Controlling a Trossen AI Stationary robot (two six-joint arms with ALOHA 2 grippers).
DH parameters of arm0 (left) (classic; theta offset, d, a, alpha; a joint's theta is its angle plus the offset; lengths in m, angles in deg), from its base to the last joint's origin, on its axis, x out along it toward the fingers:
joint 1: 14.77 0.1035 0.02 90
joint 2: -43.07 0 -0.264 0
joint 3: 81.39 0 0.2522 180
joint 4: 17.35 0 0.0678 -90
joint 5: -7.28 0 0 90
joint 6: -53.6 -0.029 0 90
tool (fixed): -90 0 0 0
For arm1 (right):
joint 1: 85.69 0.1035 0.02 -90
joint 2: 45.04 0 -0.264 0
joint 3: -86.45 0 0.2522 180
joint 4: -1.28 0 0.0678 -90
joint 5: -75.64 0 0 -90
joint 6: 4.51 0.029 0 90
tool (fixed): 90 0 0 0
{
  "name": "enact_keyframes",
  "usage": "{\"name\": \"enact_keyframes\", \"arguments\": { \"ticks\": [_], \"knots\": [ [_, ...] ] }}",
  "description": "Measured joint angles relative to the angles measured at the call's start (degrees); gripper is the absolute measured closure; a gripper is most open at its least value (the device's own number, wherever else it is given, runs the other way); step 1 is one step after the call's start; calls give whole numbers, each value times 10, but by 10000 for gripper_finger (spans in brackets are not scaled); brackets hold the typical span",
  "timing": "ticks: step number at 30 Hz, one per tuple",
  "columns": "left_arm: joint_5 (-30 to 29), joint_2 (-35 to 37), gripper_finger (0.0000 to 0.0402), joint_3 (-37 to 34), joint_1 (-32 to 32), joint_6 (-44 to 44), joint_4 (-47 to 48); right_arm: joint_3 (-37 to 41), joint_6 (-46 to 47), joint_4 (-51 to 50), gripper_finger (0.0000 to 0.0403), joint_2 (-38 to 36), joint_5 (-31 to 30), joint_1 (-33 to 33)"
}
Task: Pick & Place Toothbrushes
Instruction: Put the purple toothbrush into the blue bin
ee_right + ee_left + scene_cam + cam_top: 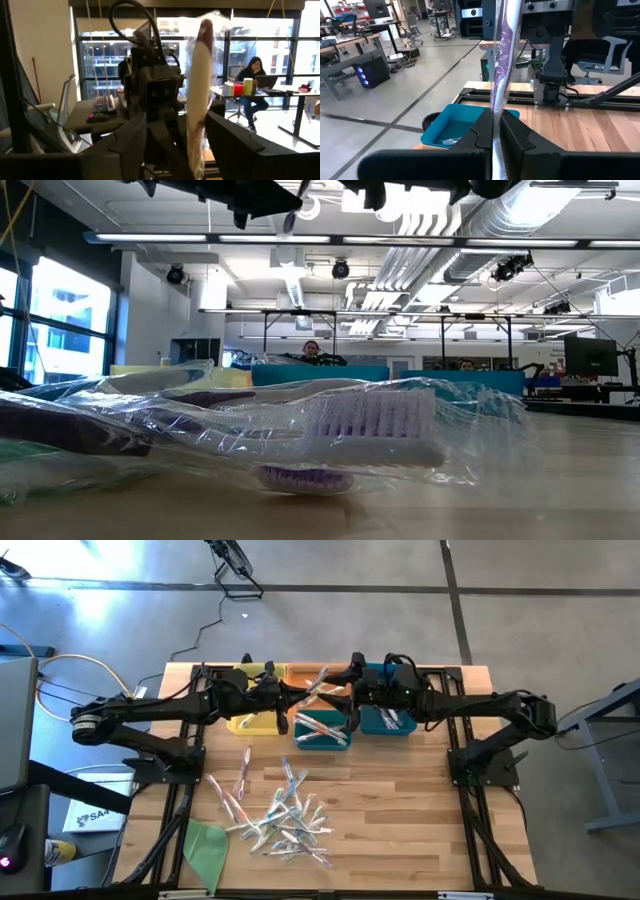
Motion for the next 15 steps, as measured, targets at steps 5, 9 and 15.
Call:
{"name": "enact_keyframes", "arguments": {
  "ticks": [5, 9, 15],
  "knots": [
    [9, 0, 394, 0, 0, 2, 0, 0, -1, 1, 224, 0, -22, 0],
    [9, 0, 394, 0, 0, 2, 0, 0, -14, 1, 225, 0, -22, 0],
    [14, 0, 394, 0, 0, 2, -10, 0, -15, 1, 226, 0, -20, 0]
  ]
}}
